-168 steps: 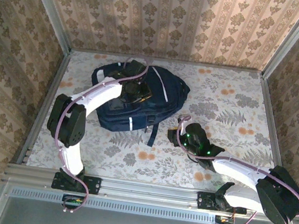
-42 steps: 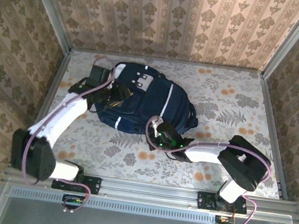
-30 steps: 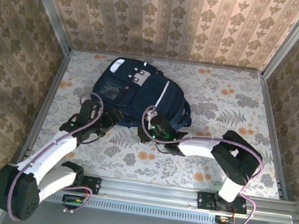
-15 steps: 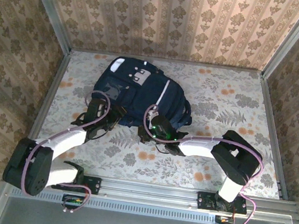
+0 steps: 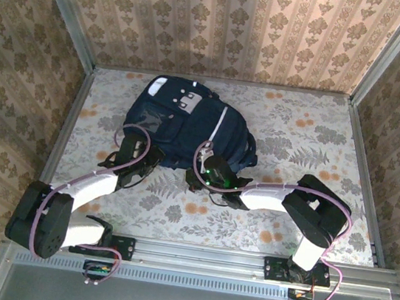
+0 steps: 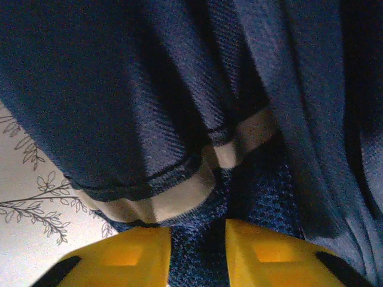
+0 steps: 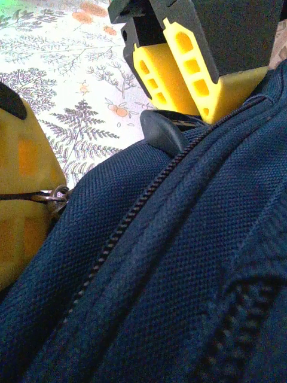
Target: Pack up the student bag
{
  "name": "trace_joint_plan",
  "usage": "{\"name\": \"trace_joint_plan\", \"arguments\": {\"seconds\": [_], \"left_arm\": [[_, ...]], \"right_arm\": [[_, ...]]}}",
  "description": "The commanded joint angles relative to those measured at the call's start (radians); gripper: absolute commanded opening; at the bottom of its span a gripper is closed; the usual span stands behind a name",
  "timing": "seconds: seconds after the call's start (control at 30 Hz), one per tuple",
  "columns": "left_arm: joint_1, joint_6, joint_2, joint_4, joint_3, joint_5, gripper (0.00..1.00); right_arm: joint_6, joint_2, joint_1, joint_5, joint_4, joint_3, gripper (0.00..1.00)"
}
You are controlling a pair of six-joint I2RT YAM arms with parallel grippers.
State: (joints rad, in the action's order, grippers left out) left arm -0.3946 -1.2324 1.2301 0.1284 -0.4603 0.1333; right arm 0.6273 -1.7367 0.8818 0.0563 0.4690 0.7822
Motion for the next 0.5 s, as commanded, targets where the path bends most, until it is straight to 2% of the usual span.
{"name": "trace_joint_plan", "arguments": {"seconds": [0.0, 0.03, 0.1, 0.23, 0.47], "left_arm": [[-0.012, -0.023, 0.011, -0.010, -0.009, -0.007, 0.52], [-0.017, -0.035, 0.019, -0.004, -0.008, 0.004, 0.57], [-0.030, -0.057, 0.033, -0.006, -0.007, 0.018, 0.61], [-0.050, -0.106, 0.042, -0.005, -0.001, 0.012, 0.60], [-0.056, -0.112, 0.096, -0.018, -0.041, -0.068, 0.59]], "right_arm": [[-0.018, 0.020, 0.005, -0.018, 0.072, -0.002, 0.00], [-0.021, 0.020, 0.005, -0.017, 0.074, 0.000, 0.00], [-0.026, 0.025, 0.005, -0.021, 0.074, 0.002, 0.00], [-0.023, 0.027, 0.004, -0.021, 0.080, 0.008, 0.00], [-0.004, 0.025, 0.006, -0.004, 0.091, 0.005, 0.00]]}}
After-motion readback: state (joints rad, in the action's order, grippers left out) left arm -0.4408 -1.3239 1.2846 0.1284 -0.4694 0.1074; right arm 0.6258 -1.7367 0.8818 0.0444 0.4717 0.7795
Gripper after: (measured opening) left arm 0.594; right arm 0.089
